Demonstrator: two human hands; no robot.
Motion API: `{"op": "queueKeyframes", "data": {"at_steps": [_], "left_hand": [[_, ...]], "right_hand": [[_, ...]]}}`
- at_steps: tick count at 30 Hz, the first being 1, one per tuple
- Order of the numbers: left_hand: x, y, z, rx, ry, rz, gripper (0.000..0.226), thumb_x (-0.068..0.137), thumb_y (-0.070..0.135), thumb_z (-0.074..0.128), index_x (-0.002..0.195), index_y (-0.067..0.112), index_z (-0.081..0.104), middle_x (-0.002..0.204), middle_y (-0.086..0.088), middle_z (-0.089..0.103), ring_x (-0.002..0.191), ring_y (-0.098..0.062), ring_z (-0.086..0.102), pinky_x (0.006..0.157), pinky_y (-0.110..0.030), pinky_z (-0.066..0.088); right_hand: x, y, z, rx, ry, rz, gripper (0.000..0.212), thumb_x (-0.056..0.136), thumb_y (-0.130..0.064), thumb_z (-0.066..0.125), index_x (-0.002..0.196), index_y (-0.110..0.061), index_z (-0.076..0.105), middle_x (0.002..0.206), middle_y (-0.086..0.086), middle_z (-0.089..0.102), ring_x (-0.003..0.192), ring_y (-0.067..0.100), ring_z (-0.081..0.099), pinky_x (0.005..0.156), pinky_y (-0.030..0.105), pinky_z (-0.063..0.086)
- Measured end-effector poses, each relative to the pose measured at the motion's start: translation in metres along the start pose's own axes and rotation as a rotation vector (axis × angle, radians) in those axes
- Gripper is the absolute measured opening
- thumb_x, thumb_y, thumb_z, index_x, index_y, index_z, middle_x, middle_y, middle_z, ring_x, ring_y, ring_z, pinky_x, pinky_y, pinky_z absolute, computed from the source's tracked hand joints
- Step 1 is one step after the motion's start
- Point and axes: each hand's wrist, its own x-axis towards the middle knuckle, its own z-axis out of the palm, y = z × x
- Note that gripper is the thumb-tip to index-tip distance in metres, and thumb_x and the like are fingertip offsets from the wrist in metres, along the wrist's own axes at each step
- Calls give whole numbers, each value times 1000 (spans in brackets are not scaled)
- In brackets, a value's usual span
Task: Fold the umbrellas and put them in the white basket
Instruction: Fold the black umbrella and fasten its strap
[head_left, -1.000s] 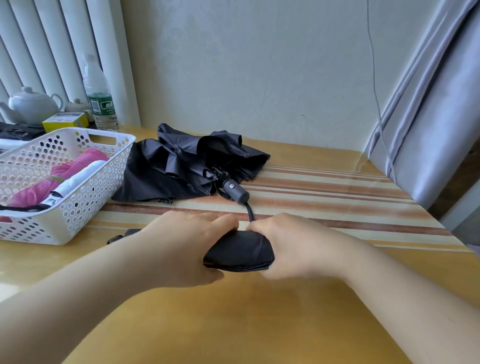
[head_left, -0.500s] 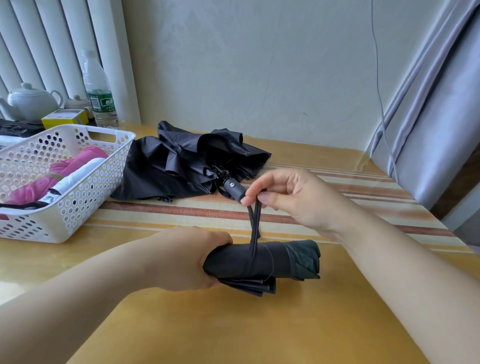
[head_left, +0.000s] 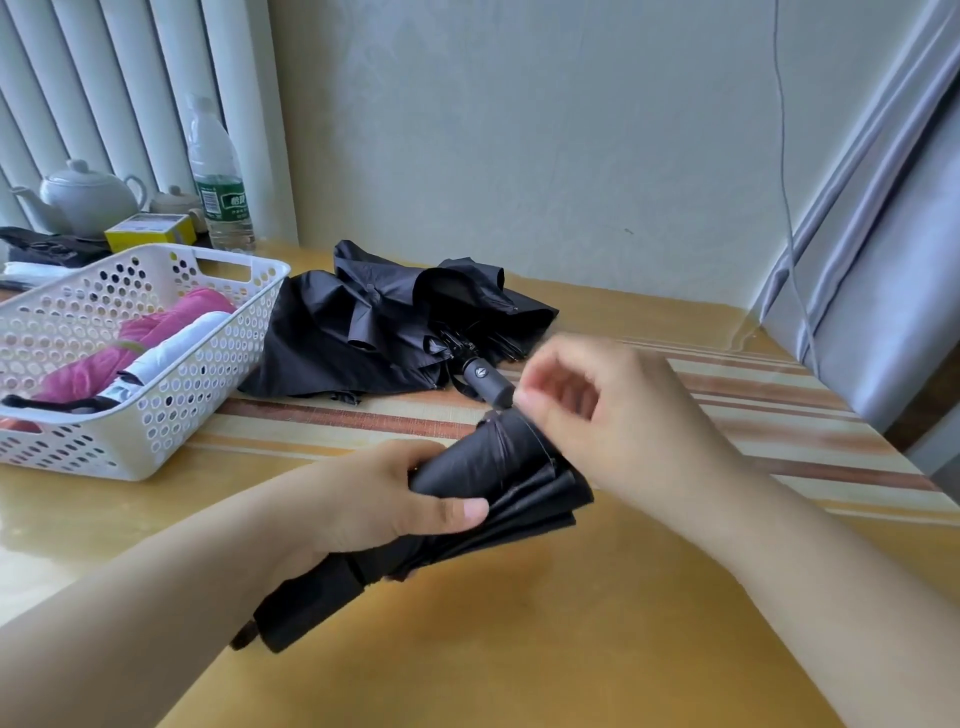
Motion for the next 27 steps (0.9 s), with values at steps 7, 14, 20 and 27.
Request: {"op": "queueKeyframes", "data": {"at_steps": [7,14,20,27], "left_hand": [[1,-4,-6,-326,25,-68,47,63,25,80,105,10,65,67,-11,63,51,-23,55,46,-26,45],[0,-4,-5,-451,-52,-21,39,66,25,74,98,5,62,66,-11,59,46,-22,51,44,-24,42],[-3,-4,-4,-478,-95,2,33,69,25,73,96,7,64,68,-12,59,46,-22,50,44,-24,43],[-3,-5,-3,-544,-101,-9,36,69,25,71,98,5,60,65,-8,58,45,-20,48,44,-24,42]], "right_hand": [[-26,28,19,-100,-116,-75,7,81,-32,64,83,-26,68,77,-25,55,86,-1,48,80,19,35],[-29,21,22,-40,-57,-112,28,89,-41,48,92,-25,72,84,-20,64,86,0,53,82,17,39],[-22,15,22,18,-22,-50,16,78,-34,65,89,-23,71,77,-14,66,82,4,58,76,19,45],[-22,21,30,5,-26,-103,24,75,-14,65,96,-24,68,89,-19,57,83,0,55,77,20,48]]}}
